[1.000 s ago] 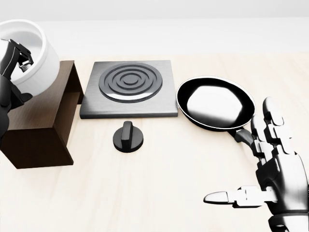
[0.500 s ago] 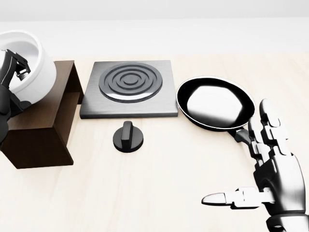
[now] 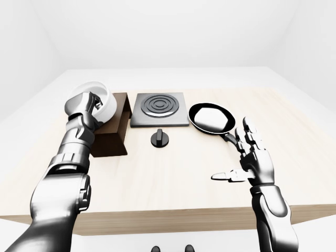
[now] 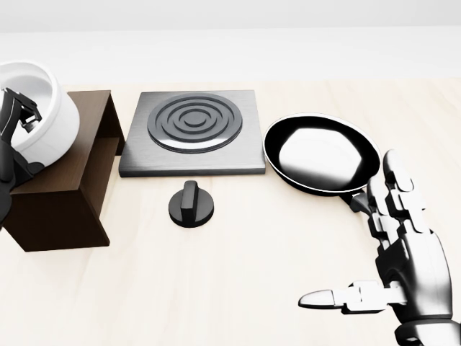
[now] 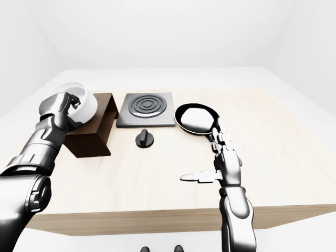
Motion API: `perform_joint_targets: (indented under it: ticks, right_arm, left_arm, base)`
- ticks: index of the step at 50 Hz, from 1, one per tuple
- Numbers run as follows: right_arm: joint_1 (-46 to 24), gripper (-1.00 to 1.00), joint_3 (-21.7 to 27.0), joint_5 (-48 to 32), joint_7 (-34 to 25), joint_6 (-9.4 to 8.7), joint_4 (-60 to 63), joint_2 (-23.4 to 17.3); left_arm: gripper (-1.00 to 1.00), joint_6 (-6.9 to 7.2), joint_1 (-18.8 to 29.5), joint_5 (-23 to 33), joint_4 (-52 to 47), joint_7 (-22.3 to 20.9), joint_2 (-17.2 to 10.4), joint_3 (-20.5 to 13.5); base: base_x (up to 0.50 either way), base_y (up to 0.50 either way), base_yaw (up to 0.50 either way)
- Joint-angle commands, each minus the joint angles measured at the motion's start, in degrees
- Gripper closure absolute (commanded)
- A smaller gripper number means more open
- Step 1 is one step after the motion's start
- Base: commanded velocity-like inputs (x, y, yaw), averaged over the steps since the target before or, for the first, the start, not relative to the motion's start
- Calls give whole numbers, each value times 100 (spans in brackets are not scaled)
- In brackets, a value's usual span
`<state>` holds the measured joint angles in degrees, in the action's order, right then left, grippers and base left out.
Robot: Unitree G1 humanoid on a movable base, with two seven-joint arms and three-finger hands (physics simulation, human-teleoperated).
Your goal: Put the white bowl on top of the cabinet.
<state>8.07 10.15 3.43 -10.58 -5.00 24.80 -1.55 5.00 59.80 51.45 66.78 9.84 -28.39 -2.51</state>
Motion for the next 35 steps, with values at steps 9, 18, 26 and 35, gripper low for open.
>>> perform_joint_targets:
  ticks: [9,18,26,35]
  right_arm:
    - [17,-100,-41,-47,-12,0,-27,4]
    - [19,-100,-53,-87,7,0,-56,10]
    - [60,-100,-89,-128,19,0,-32,23]
    - [75,-100,-109,-149,8,0,-36,24]
  left_arm:
    - [100,0,51,-66,100,458,4,-6]
    - [100,0,48,-105,160,514,2,-2]
    - [100,0,36,-173,277,612,13,-1]
    - [-100,0,21,-184,203,535,5,24]
  base:
    - [0,0,0]
    - [0,0,0]
    - [0,0,0]
    - [0,0,0]
